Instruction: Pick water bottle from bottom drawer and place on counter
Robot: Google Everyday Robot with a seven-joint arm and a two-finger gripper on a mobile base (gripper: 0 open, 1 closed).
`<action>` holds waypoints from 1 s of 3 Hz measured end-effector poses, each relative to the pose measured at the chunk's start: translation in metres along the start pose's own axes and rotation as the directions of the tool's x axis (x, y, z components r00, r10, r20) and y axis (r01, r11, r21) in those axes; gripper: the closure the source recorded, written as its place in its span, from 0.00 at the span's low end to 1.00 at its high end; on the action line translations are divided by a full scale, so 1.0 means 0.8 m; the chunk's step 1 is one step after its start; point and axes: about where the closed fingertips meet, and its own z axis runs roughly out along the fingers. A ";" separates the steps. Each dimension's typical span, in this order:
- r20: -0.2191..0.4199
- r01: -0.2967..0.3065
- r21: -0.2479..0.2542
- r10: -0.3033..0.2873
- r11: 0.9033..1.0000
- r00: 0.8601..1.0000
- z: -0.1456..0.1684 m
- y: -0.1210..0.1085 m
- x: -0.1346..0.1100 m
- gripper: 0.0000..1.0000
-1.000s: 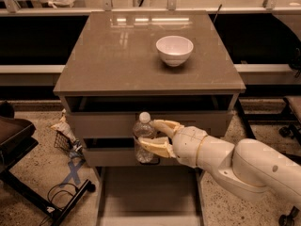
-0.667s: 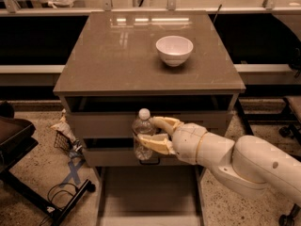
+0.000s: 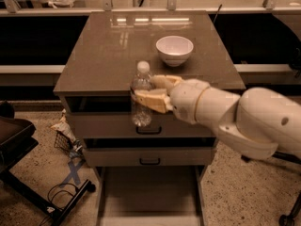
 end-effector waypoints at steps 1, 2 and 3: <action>-0.013 0.013 0.070 -0.012 0.997 1.000 0.014 -0.034 -0.092 1.00; -0.024 0.021 0.087 -0.019 0.996 1.000 0.045 -0.051 -0.143 1.00; -0.020 0.025 0.087 -0.023 0.996 1.000 0.053 -0.056 -0.151 1.00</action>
Offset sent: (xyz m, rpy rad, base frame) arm 0.0938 0.0273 0.1539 -0.0626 -0.0302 -0.1180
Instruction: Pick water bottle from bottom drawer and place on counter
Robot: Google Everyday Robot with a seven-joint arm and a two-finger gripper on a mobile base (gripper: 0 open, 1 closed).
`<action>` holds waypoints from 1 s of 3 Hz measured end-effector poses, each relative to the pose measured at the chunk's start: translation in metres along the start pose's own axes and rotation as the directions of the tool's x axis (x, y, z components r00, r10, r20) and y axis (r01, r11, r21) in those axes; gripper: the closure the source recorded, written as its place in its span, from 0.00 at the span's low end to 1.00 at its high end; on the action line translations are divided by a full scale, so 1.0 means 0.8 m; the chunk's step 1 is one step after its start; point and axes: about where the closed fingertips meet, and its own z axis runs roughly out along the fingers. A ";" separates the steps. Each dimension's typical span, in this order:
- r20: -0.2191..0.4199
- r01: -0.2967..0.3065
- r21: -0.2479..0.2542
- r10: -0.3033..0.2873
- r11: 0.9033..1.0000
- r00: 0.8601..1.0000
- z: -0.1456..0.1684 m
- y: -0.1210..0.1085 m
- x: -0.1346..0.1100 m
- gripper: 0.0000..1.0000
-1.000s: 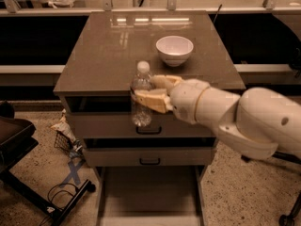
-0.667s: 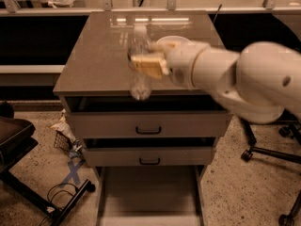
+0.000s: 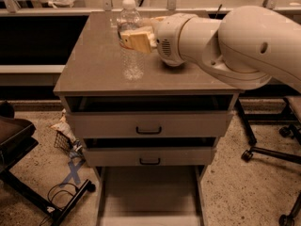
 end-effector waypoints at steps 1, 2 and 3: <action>-0.002 0.006 0.000 -0.006 1.000 1.000 0.029 -0.018 -0.011 1.00; -0.009 0.003 0.027 -0.003 1.000 1.000 0.077 -0.064 -0.028 1.00; -0.013 -0.008 0.044 0.008 0.999 1.000 0.142 -0.103 -0.041 1.00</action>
Offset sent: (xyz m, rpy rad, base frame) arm 0.1963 0.0509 0.0326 -0.0425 0.0308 -0.0448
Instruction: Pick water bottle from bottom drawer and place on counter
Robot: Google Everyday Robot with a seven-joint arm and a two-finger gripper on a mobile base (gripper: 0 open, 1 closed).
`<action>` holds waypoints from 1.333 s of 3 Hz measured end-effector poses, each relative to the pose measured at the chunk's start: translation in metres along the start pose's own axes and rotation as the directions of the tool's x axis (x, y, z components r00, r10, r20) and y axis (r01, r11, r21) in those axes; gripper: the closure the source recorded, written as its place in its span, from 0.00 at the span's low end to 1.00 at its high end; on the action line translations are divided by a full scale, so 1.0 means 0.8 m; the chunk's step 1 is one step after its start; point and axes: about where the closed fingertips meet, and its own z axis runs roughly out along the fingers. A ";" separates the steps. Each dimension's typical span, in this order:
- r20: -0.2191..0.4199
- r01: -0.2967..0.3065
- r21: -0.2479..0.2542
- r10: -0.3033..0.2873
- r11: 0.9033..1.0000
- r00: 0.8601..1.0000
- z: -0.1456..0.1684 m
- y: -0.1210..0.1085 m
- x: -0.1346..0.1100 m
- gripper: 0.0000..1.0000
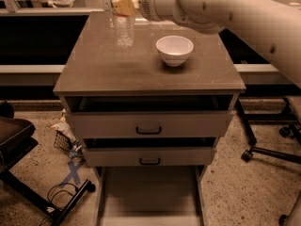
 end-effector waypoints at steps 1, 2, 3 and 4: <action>0.002 -0.019 -0.004 0.019 1.000 1.000 0.067 -0.018 -0.005 1.00; 0.001 -0.026 -0.015 0.026 1.000 1.000 0.120 -0.026 0.003 1.00; -0.012 -0.026 -0.013 0.026 1.000 1.000 0.163 -0.036 0.022 1.00; -0.036 -0.008 0.000 0.008 1.000 0.999 0.188 -0.045 0.045 1.00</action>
Offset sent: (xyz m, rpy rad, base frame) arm 0.1328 0.0712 -0.0393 0.0255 0.0285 0.0178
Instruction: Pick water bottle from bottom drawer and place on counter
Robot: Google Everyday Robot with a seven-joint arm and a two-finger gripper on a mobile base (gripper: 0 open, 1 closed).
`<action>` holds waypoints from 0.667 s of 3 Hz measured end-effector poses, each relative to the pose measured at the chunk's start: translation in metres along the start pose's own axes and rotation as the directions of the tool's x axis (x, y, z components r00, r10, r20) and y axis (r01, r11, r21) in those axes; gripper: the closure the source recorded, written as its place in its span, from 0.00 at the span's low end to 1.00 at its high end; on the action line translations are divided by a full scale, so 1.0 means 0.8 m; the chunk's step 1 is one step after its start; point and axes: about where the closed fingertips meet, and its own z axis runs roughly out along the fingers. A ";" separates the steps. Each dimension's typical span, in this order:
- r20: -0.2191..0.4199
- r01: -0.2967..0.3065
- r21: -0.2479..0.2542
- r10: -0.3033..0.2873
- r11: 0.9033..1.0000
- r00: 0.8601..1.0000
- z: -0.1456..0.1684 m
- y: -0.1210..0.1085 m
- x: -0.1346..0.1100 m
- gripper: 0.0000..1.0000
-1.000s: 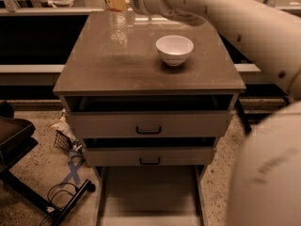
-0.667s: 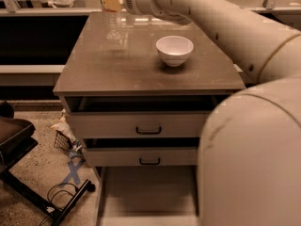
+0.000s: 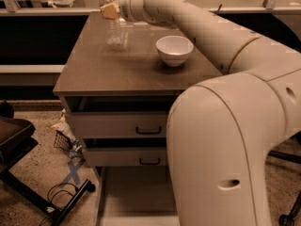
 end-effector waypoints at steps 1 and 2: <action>-0.027 0.027 0.014 -0.027 1.000 0.999 0.015 -0.007 0.026 1.00; -0.040 0.032 0.023 -0.031 0.999 0.999 0.022 -0.012 0.043 0.97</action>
Offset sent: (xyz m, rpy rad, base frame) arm 0.0252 -0.0154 -0.0607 -0.0691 0.0092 -0.0457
